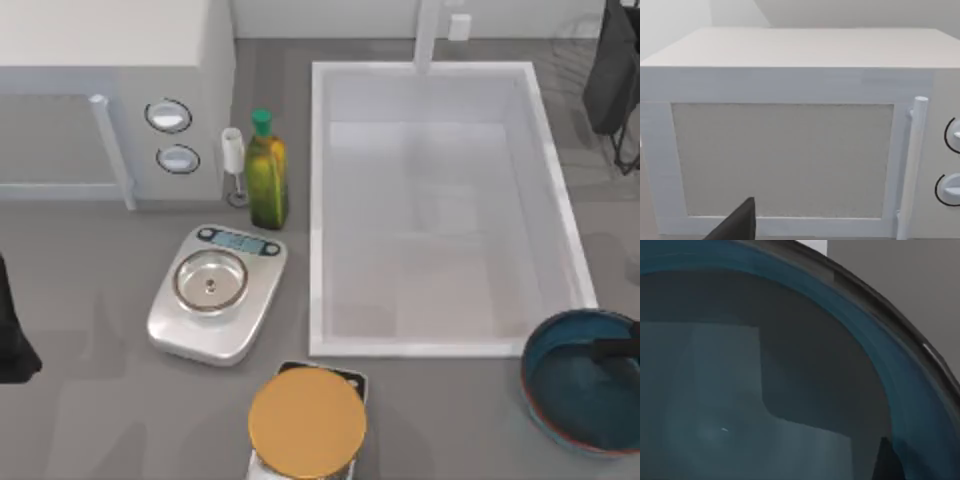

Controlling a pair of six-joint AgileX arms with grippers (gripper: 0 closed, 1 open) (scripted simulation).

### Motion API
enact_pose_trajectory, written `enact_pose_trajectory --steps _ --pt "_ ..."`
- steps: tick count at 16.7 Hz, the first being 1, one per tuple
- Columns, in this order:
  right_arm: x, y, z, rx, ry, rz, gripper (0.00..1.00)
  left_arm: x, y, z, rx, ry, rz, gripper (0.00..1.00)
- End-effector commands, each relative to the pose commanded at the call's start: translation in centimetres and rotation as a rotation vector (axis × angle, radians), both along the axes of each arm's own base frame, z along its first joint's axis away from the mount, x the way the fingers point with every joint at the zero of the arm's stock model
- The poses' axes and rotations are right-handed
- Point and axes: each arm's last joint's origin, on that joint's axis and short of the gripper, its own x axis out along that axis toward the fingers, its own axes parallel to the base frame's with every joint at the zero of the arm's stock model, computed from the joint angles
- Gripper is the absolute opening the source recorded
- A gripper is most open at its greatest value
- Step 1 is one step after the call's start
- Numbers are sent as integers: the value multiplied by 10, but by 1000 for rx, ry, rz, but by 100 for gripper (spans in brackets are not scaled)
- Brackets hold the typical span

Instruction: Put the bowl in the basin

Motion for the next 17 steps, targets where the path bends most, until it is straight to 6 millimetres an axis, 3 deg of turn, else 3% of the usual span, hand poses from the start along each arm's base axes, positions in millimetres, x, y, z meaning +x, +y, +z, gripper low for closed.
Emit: enact_pose_trajectory --steps 3,7,13,17 --pt "7 9 22 13 4 49 0 0 0 0 0 0 0 100" --pt "12 14 68 9 18 69 0 0 0 0 0 0 0 100" --pt "2 3 135 5 3 13 0 0 0 0 0 0 0 100" --pt "-1 -2 147 -3 -1 -14 0 0 0 0 0 0 0 100"
